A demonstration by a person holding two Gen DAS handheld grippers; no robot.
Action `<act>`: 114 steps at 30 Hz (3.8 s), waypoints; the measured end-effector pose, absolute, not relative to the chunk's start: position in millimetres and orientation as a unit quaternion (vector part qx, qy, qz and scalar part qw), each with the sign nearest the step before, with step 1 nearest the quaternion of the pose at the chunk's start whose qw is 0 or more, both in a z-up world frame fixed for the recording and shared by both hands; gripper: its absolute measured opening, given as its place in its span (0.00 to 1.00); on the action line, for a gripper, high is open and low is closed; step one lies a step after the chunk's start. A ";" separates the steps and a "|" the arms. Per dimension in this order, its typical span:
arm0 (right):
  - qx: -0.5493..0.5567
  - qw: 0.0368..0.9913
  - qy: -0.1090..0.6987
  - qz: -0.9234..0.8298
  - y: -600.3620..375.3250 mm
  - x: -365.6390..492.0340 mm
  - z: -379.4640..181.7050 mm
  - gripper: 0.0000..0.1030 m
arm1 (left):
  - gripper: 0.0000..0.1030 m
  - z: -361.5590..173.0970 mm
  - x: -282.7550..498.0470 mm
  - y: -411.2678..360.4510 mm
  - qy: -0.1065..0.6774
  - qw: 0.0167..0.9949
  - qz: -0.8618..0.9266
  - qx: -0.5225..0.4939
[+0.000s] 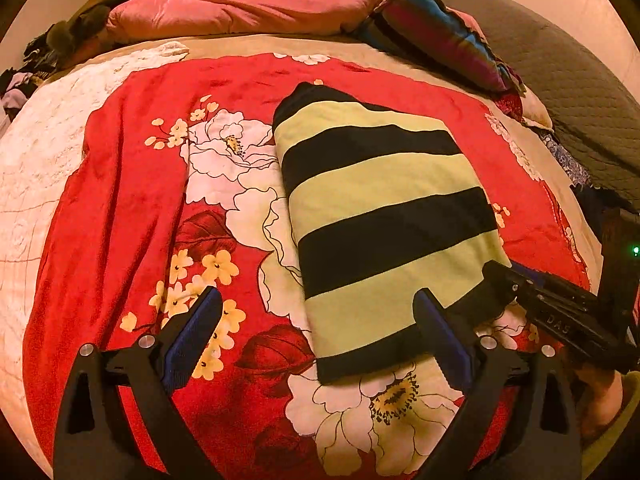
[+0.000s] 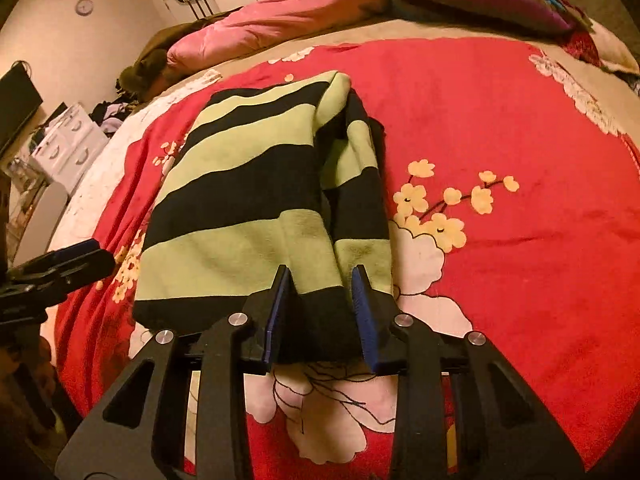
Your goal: Fold small clothes
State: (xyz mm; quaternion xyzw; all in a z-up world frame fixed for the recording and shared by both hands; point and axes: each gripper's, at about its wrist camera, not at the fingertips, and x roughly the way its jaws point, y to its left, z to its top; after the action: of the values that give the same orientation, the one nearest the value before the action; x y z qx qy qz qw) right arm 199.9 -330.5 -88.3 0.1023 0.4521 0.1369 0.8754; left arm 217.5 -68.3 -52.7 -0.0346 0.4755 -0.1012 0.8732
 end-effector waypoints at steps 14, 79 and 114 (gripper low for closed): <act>0.133 0.899 0.388 0.154 -343.6 192.4 -56.8 0.46 | 0.94 -49.5 215.9 -66.2 0.473 0.876 -0.091 -0.032; 0.149 0.856 0.455 0.195 -298.5 223.3 -95.7 0.65 | 0.51 -86.3 244.6 -30.1 0.498 0.851 -0.109 -0.127; 0.073 0.930 0.339 0.122 -293.2 164.4 -33.1 0.92 | 0.96 -29.7 207.3 -4.1 0.439 0.892 -0.050 -0.094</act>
State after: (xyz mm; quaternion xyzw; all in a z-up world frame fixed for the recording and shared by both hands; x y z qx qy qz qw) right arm 164.4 -293.2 -33.1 0.0733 0.3386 0.1219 0.9301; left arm 207.3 -4.1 -29.7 -0.0944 0.4388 -0.0497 0.8922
